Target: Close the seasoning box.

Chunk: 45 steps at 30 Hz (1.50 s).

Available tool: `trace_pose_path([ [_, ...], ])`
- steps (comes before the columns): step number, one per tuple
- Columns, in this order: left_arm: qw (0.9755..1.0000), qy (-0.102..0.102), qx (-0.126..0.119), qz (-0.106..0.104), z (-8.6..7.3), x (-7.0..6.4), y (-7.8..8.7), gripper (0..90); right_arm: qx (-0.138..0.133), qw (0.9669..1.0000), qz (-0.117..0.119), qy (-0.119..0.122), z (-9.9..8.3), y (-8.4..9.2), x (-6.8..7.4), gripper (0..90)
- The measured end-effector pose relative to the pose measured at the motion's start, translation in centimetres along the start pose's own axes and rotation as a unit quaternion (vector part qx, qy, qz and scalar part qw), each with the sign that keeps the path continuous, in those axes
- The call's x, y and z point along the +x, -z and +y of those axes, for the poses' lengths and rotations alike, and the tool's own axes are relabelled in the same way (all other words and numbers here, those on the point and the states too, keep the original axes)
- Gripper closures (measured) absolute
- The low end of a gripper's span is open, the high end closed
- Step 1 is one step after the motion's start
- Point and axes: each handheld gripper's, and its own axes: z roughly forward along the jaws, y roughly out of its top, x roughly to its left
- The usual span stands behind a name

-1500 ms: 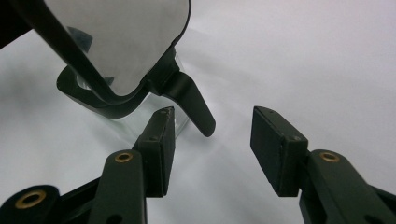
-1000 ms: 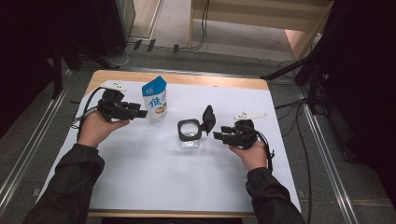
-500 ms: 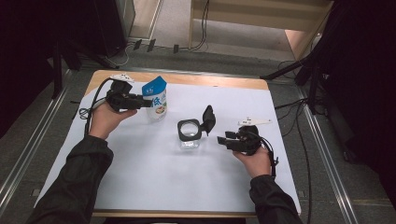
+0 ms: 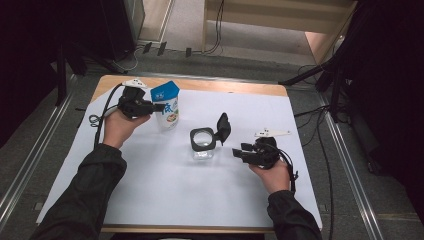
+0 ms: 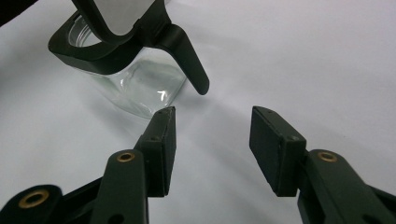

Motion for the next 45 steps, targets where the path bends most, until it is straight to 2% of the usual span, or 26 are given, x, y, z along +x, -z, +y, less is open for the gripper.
trace_pose_path([
  [3,0.9999,0.011,0.006,-0.007,0.0,0.1,0.1,90.0,0.001,1.0000,0.005,0.000,0.0,-0.1,0.1,52.6],
  [6,0.9998,0.015,0.009,-0.007,0.1,0.1,0.1,90.0,0.001,1.0000,0.007,0.003,0.0,-0.1,0.3,52.8],
  [8,0.9996,0.025,0.002,-0.009,0.2,0.0,0.1,90.0,-0.001,1.0000,0.007,0.006,0.0,0.0,0.4,53.1],
  [12,0.9995,0.027,0.006,-0.011,0.4,-0.2,0.5,90.0,-0.006,0.9998,0.015,0.012,0.1,0.2,0.7,53.6],
  [14,0.9995,0.021,0.019,-0.013,0.8,-0.5,0.7,90.0,-0.006,0.9997,0.017,0.014,0.1,0.3,0.8,54.1],
  [20,0.9997,0.010,0.007,-0.023,1.7,-1.6,1.6,90.0,-0.010,0.9994,0.028,0.018,0.0,0.6,1.6,56.0],
  [23,0.9991,0.013,0.007,-0.038,2.0,-2.0,2.1,90.0,-0.012,0.9989,0.039,0.024,-0.1,1.0,2.5,60.2],
  [26,0.9989,0.009,0.012,-0.044,2.2,-2.6,2.6,90.0,-0.018,0.9981,0.052,0.029,-0.2,1.3,3.5,63.5],
  [29,0.9988,0.007,0.016,-0.045,2.4,-3.0,3.1,90.0,-0.012,0.9970,0.060,0.048,-0.2,1.3,4.6,65.0],
  [32,0.9986,0.004,0.024,-0.046,2.4,-3.4,3.7,90.0,-0.011,0.9961,0.072,0.050,-0.2,1.3,5.3,65.5],
  [33,0.9983,0.007,0.028,-0.050,2.4,-3.4,3.9,90.0,-0.013,0.9956,0.077,0.052,-0.2,1.3,5.5,65.6],
  [35,0.9984,0.011,0.030,-0.046,2.4,-3.5,4.3,90.0,-0.015,0.9948,0.082,0.057,-0.1,1.3,6.0,65.6],
  [41,0.9981,0.017,0.037,-0.047,1.9,-3.6,5.1,90.0,-0.016,0.9917,0.099,0.080,0.2,0.5,7.7,65.2],
  [43,0.9977,0.021,0.033,-0.056,1.8,-3.7,5.4,90.0,-0.015,0.9904,0.106,0.087,0.4,0.2,8.3,65.1],
  [45,0.9979,0.020,0.030,-0.055,1.6,-3.9,5.9,90.0,-0.017,0.9887,0.114,0.096,0.7,-0.2,9.0,65.1],
])
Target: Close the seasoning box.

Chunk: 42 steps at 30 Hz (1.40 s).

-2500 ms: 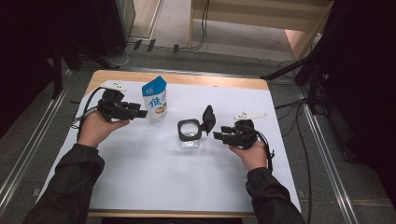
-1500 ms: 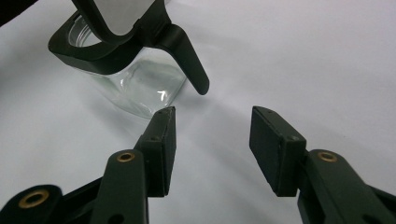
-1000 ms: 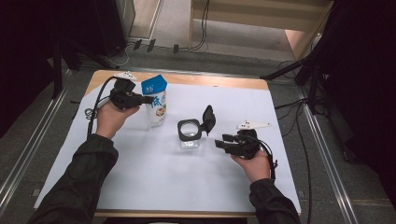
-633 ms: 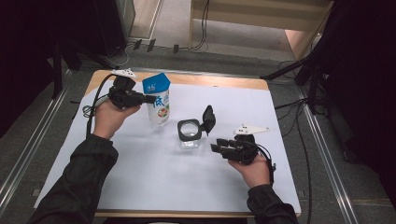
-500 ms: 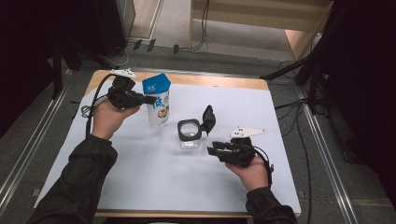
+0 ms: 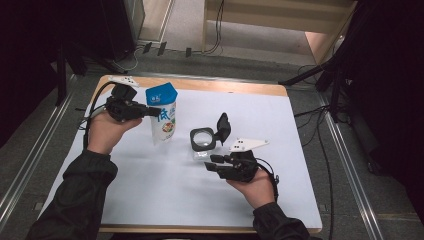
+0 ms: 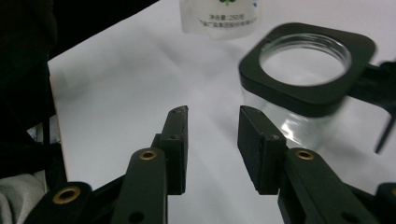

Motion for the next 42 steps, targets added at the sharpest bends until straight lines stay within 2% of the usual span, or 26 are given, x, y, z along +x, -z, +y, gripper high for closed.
trace_pose_path([
  [8,1.0000,-0.006,-0.001,0.007,-0.4,-1.2,1.4,90.0,0.004,0.9997,0.020,0.016,1.5,-1.6,1.2,65.6],
  [15,1.0000,0.001,-0.005,-0.004,-0.6,-2.2,3.0,90.0,0.006,0.9991,0.031,0.029,2.4,-3.7,1.8,65.7],
  [23,1.0000,-0.001,0.002,-0.001,-1.0,-3.0,3.7,90.0,0.013,0.9983,0.029,0.048,3.4,-6.3,2.8,65.0],
  [29,1.0000,-0.004,0.004,-0.003,-1.3,-3.8,4.3,90.0,0.022,0.9983,0.027,0.046,3.4,-8.9,3.1,63.7],
  [31,1.0000,-0.006,0.004,-0.007,-1.3,-4.2,4.5,90.0,0.024,0.9987,0.024,0.038,3.3,-9.7,3.1,61.2],
  [34,0.9999,-0.009,0.002,-0.010,-1.3,-4.8,4.9,90.0,0.016,0.9992,0.020,0.030,3.1,-10.7,3.1,57.8],
  [38,0.9998,-0.018,0.001,-0.009,-1.3,-5.6,5.1,90.0,0.020,0.9988,0.010,0.043,3.0,-11.9,3.4,56.8],
  [42,0.9997,-0.016,0.006,-0.017,-1.5,-6.0,5.2,90.0,0.025,0.9986,0.008,0.047,2.8,-13.0,3.6,55.0],
])
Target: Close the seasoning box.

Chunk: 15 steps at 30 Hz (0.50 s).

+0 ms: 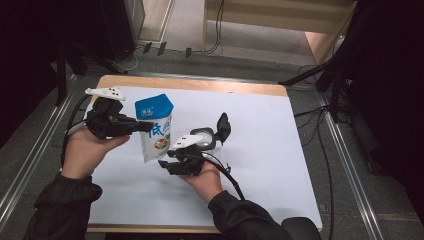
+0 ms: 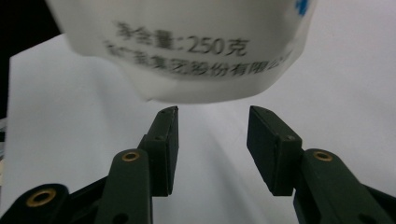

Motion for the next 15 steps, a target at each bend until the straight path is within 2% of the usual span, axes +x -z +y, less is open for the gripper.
trace_pose_path([
  [5,0.9999,0.000,0.006,-0.010,-0.15,-0.64,-0.18,90.0,-0.011,0.9999,-0.013,0.002,-0.23,-0.58,-0.13,54.2],
  [8,0.9999,0.003,0.004,-0.016,-0.25,-0.84,-0.32,90.0,-0.016,0.9998,-0.006,-0.008,-0.27,-0.69,-0.25,54.2],
  [12,0.9999,0.006,0.008,-0.014,-0.45,-0.77,-0.65,90.0,-0.022,0.9997,-0.011,-0.005,-0.30,-0.70,-0.32,55.3],
  [15,0.9998,0.012,0.008,-0.017,-0.60,-0.52,-0.88,90.0,-0.019,0.9997,-0.009,0.011,-0.39,-0.80,-0.11,56.4],
])
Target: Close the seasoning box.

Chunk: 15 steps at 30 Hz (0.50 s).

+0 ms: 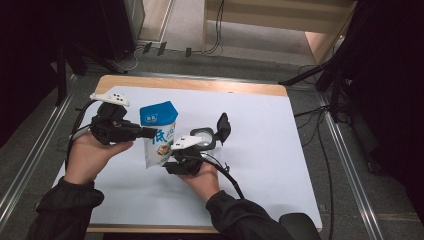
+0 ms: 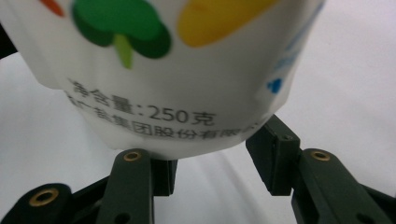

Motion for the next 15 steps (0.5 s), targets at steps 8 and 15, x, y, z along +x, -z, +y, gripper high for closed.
trace_pose_path([
  [8,1.0000,0.001,-0.004,-0.004,0.14,0.20,-0.10,90.0,-0.004,0.9996,0.027,-0.011,-0.09,0.09,0.25,51.4],
  [15,0.9998,-0.007,0.010,-0.015,0.57,-0.25,-0.02,90.0,-0.011,0.9998,0.016,-0.008,-0.26,0.35,0.19,42.6],
])
